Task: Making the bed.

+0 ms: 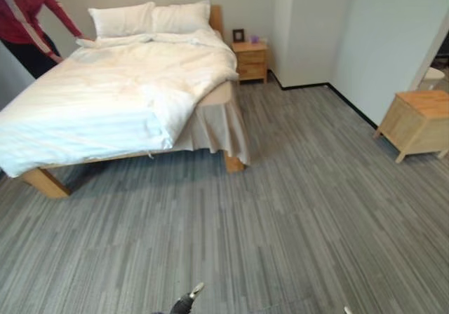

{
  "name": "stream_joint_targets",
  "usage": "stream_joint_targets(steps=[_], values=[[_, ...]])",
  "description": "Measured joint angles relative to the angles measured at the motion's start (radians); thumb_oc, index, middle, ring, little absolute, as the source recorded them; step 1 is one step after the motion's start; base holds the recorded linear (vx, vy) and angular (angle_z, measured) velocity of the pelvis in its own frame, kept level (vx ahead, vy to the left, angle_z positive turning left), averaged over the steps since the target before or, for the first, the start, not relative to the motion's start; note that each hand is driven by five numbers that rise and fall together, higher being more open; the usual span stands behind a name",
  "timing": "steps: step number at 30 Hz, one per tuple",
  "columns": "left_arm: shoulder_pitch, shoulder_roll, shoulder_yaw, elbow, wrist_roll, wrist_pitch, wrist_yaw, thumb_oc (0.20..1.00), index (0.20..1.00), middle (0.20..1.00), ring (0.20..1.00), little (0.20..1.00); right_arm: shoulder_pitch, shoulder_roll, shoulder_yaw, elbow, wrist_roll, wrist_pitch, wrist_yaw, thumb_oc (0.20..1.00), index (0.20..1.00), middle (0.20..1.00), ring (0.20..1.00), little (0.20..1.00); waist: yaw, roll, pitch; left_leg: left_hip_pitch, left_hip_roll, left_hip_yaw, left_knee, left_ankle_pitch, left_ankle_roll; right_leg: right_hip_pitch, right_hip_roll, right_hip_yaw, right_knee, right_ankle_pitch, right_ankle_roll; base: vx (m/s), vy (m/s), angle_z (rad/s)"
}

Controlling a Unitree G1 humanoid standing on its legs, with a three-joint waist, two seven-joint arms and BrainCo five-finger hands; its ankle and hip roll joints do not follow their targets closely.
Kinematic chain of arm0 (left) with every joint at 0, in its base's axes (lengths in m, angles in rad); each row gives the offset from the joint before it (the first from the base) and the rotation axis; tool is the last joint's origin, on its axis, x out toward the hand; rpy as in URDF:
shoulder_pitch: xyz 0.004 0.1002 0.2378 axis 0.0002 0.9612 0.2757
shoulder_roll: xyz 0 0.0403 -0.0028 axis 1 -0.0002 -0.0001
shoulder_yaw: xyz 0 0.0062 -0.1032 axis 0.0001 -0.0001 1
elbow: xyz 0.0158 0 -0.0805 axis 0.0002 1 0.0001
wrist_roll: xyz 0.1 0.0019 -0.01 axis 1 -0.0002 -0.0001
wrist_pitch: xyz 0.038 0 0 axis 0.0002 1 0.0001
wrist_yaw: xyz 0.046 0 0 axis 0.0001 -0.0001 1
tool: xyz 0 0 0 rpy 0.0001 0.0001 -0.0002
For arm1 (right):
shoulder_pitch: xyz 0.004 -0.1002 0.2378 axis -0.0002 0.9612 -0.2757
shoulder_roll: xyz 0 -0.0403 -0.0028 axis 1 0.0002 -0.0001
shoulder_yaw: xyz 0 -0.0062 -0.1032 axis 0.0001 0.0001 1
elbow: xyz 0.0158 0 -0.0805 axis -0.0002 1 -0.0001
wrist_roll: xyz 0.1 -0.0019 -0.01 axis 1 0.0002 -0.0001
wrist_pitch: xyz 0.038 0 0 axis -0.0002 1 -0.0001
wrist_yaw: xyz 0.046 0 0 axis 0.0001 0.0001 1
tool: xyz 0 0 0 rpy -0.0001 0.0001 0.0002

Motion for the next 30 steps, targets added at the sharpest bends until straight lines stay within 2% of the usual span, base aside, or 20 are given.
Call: stream_joint_targets(steps=[6,13,15,18,20,21,22,23,24,25,27,30], values=[[-0.021,-0.013,0.023,0.008,0.000,-0.003,-0.001,1.000,1.000,1.000,1.000,1.000,-0.025,-0.004,-0.003,-0.038,0.038,-0.015,0.002,1.000,1.000,1.000,1.000,1.000,0.001,0.003,0.023,0.015,0.022,-0.004,-0.004,0.000,-0.003,0.070,0.034,-0.008,-0.120,0.048,-0.019,0.03,0.021,0.01],[-0.034,-0.007,0.069,0.043,-0.002,0.000,-0.003,1.000,1.000,1.000,1.000,1.000,-0.048,-0.009,-0.003,-0.042,0.052,-0.016,0.035,1.000,1.000,1.000,1.000,1.000,0.011,0.020,0.037,0.042,0.022,-0.003,-0.028,0.000,-0.003,0.123,0.042,-0.009,-0.214,0.089,-0.011,0.04,0.023,-0.01],[-0.022,0.001,0.073,0.017,-0.032,0.010,-0.008,1.000,1.000,1.000,1.000,1.000,-0.050,-0.016,-0.052,-0.074,0.128,-0.012,0.040,1.000,1.000,1.000,1.000,1.000,0.011,0.028,0.040,0.051,0.021,0.003,-0.042,0.000,-0.003,0.134,0.043,-0.001,-0.233,0.099,-0.007,0.02,0.034,-0.09],[-0.017,0.021,0.075,-0.141,-0.128,0.015,-0.006,1.000,1.000,1.000,1.000,1.000,-0.048,-0.059,-0.054,-0.262,0.165,-0.014,0.028,1.000,1.000,1.000,1.000,1.000,0.008,0.027,0.049,0.048,0.019,0.009,-0.049,0.004,0.002,0.139,0.045,0.005,-0.266,0.125,-0.003,0.00,0.026,-0.07],[-0.008,0.041,0.070,-0.274,-0.159,-0.008,-0.001,1.000,1.000,1.000,1.000,1.000,-0.040,-0.095,-0.044,-0.412,0.163,-0.039,0.023,1.000,1.000,1.000,1.000,1.000,0.009,0.028,0.052,0.052,0.018,0.010,-0.056,0.008,0.003,0.155,0.045,0.006,-0.293,0.140,-0.002,0.00,0.019,-0.01],[0.005,0.067,0.060,-0.462,-0.181,0.024,0.008,1.000,1.000,1.000,1.000,1.000,-0.014,-0.132,-0.031,-0.625,0.133,-0.019,0.000,1.000,1.000,1.000,1.000,1.000,0.004,0.028,0.056,0.063,0.013,0.012,-0.061,0.008,0.004,0.172,0.046,0.010,-0.320,0.154,0.001,0.00,0.034,-0.05],[0.026,0.090,0.047,-0.591,-0.203,0.024,0.009,1.000,1.000,1.000,1.000,1.000,0.000,-0.157,-0.020,-0.735,0.106,-0.024,-0.004,1.000,1.000,1.000,1.000,1.000,0.003,0.030,0.056,0.065,0.013,0.015,-0.072,0.013,0.005,0.173,0.046,0.015,-0.324,0.158,0.002,0.00,0.018,-0.08],[0.025,0.104,0.046,-0.667,-0.227,-0.006,0.003,1.000,1.000,1.000,1.000,1.000,-0.005,-0.180,-0.017,-0.792,0.090,-0.052,-0.003,1.000,1.000,1.000,1.000,1.000,0.003,0.033,0.058,0.068,0.014,0.017,-0.082,0.022,0.003,0.172,0.047,0.017,-0.324,0.166,0.002,0.00,0.023,-0.07],[-0.005,0.104,0.057,-0.687,-0.240,-0.016,0.001,1.000,1.000,1.000,1.000,1.000,-0.031,-0.187,-0.021,-0.804,0.070,-0.063,-0.006,1.000,1.000,1.000,1.000,1.000,0.000,0.033,0.057,0.075,0.014,0.020,-0.086,0.022,0.003,0.176,0.047,0.018,-0.325,0.166,0.002,0.00,0.022,-0.11],[-0.034,0.116,0.058,-0.729,-0.274,0.003,0.003,1.000,1.000,1.000,1.000,1.000,-0.070,-0.184,-0.018,-0.819,0.060,-0.050,-0.012,1.000,1.000,1.000,1.000,1.000,0.000,0.032,0.058,0.087,0.013,0.027,-0.088,0.022,0.002,0.185,0.048,0.026,-0.326,0.166,0.002,0.00,0.025,-0.12],[-0.020,0.131,0.054,-0.808,-0.302,0.000,-0.001,1.000,1.000,1.000,1.000,1.000,-0.064,-0.185,-0.009,-0.849,0.037,-0.055,-0.013,1.000,1.000,1.000,1.000,1.000,-0.009,0.029,0.061,0.085,0.015,0.027,-0.096,0.022,0.002,0.184,0.049,0.028,-0.329,0.164,0.005,0.00,0.008,-0.05],[-0.017,0.131,0.053,-0.806,-0.312,0.014,0.002,1.000,1.000,1.000,1.000,1.000,-0.048,-0.161,0.012,-0.844,0.028,-0.038,-0.012,1.000,1.000,1.000,1.000,1.000,-0.012,0.026,0.070,0.095,0.015,0.030,-0.108,0.026,0.001,0.182,0.049,0.030,-0.330,0.162,0.008,0.01,0.018,-0.03]])
